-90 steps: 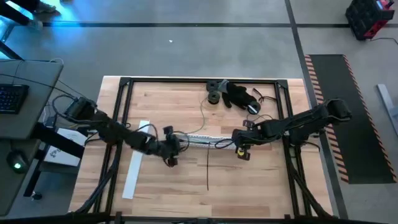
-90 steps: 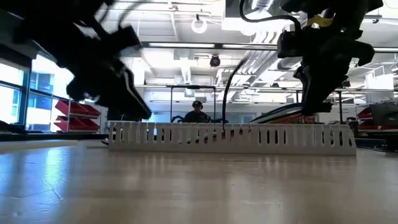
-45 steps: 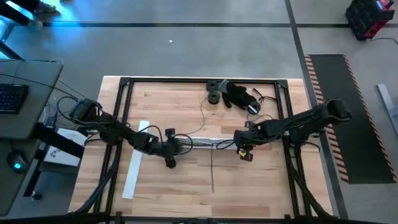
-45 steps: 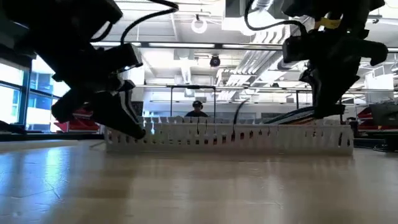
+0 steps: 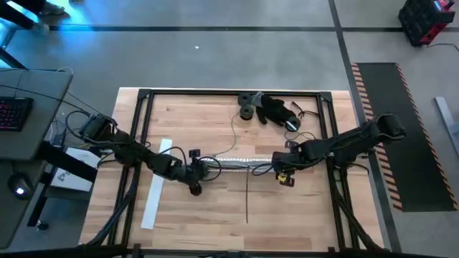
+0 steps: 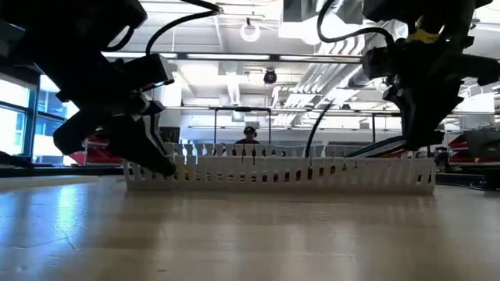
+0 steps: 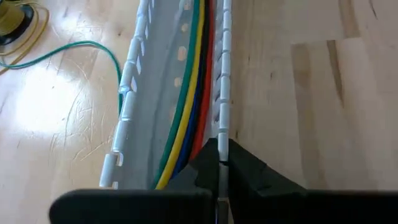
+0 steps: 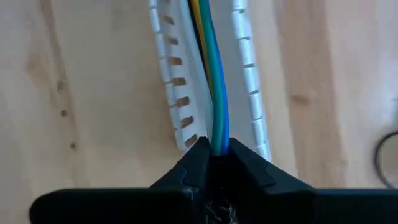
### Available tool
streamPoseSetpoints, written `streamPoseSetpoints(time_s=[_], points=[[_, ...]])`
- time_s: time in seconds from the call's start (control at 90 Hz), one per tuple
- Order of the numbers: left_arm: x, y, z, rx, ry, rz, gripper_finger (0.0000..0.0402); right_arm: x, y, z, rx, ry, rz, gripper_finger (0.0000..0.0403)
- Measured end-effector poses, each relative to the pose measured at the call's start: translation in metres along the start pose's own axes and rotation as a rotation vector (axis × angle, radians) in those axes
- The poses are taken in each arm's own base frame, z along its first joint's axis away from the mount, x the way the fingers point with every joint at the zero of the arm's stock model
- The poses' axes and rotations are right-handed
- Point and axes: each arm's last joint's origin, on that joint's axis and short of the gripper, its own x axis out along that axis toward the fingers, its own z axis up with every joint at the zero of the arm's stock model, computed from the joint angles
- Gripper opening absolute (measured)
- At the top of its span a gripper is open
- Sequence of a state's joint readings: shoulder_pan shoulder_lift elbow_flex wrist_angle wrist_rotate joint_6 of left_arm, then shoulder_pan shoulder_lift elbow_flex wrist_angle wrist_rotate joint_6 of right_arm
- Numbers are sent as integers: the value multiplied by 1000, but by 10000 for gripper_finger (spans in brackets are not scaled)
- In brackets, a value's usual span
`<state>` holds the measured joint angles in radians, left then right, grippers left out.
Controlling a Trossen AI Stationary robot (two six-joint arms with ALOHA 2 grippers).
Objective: Ziptie cables
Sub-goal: Put the wrapped cable wire into the white cable duct, then close the white cable duct
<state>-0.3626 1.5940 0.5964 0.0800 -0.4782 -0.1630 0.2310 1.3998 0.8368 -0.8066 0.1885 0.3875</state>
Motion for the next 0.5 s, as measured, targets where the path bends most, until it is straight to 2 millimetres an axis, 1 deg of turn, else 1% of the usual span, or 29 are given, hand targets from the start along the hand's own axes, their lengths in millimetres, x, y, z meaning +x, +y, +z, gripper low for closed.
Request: streamPoseSetpoints(time_s=[0.078, 0.178, 0.356, 0.422, 0.5], points=[[0, 0, 0, 0, 0, -4, 1, 0, 0, 0, -2, -5, -10, 67], [0, 0, 0, 7, -3, -11, 5, 0, -1, 0, -5, -9, -22, 111], [-4, 0, 5, -3, -31, -31, 39, -1, -2, 0, -28, -22, -41, 186], [-9, 3, 9, -27, -58, -30, 55, -6, -2, 0, -22, -45, -40, 203], [-17, 6, 14, -60, -90, -32, 72, -14, -3, -2, 3, -92, -54, 214]])
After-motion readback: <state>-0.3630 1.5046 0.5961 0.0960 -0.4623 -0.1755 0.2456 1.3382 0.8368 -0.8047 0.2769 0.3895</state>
